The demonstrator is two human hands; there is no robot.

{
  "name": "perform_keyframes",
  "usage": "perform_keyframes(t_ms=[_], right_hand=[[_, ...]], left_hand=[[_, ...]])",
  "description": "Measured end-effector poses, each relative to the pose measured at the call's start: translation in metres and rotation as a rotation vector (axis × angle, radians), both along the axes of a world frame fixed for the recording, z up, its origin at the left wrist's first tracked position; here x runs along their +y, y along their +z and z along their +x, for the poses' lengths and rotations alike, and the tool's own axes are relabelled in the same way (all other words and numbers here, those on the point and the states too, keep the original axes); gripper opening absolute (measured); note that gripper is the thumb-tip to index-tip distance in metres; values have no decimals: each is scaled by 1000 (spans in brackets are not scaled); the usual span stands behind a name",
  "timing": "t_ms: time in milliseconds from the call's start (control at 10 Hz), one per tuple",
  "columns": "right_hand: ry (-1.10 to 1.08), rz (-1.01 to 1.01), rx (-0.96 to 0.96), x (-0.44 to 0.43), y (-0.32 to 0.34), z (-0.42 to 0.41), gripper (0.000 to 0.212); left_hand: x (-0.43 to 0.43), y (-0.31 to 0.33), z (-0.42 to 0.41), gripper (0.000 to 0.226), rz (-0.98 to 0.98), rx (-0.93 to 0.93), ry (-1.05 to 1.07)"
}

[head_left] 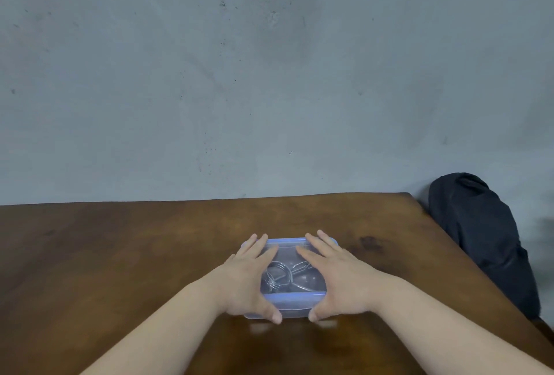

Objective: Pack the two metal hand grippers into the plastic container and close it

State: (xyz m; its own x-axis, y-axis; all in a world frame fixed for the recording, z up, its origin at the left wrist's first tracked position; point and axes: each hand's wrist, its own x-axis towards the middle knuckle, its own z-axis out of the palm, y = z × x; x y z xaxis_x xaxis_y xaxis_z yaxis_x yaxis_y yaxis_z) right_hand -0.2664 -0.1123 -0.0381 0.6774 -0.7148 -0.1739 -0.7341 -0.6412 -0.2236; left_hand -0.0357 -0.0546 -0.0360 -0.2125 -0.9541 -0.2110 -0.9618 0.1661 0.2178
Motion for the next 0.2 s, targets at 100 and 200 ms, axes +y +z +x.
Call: perform_keyframes(t_ms=[100,200], right_hand=[[-10,-6,34,0,10,-9,118],[-55,43,-156,-3,32,-16,92]], left_hand=[[5,12,11,120,56,85,-4],[5,33,17,97,33,294,64]])
